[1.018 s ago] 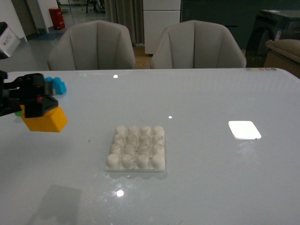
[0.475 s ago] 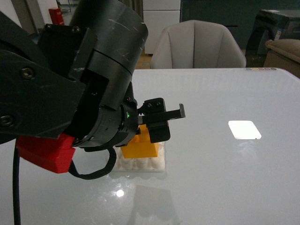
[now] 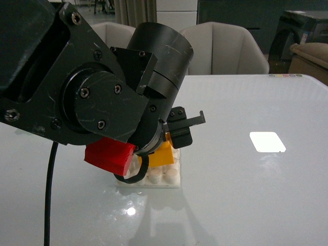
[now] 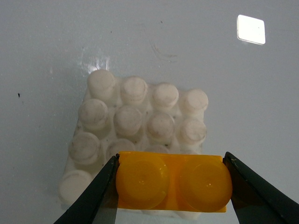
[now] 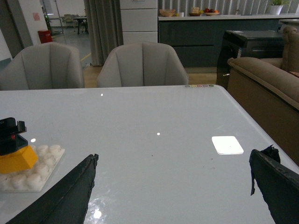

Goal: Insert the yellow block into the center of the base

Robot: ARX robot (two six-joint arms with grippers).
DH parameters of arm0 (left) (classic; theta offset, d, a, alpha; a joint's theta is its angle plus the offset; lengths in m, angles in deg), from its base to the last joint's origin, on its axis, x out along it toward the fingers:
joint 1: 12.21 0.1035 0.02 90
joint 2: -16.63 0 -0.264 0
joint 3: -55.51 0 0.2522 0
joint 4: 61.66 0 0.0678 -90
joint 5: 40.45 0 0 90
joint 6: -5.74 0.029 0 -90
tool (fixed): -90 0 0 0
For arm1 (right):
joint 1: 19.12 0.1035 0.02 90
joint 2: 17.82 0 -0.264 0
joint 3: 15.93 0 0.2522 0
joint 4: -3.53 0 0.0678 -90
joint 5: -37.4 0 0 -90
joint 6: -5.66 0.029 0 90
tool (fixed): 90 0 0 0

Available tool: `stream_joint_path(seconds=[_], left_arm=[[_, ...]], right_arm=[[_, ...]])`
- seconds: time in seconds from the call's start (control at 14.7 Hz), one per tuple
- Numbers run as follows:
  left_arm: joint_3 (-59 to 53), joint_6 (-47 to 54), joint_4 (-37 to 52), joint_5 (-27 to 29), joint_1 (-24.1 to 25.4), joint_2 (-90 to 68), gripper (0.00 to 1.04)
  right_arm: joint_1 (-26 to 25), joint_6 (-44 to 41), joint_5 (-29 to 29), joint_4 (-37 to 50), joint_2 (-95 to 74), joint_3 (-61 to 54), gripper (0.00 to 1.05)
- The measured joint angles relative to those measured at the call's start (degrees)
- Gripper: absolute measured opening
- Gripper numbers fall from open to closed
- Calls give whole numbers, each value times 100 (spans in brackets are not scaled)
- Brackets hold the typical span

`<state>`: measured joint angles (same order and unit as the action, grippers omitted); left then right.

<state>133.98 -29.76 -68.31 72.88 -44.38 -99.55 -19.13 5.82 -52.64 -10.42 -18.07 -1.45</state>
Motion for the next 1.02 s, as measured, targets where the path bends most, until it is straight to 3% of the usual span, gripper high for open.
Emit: stream_joint_path(seconds=[1.02], left_arm=[[-111,1139,632,57,142,-367,59]], right_arm=[[0,0,0,0,0,2,98]])
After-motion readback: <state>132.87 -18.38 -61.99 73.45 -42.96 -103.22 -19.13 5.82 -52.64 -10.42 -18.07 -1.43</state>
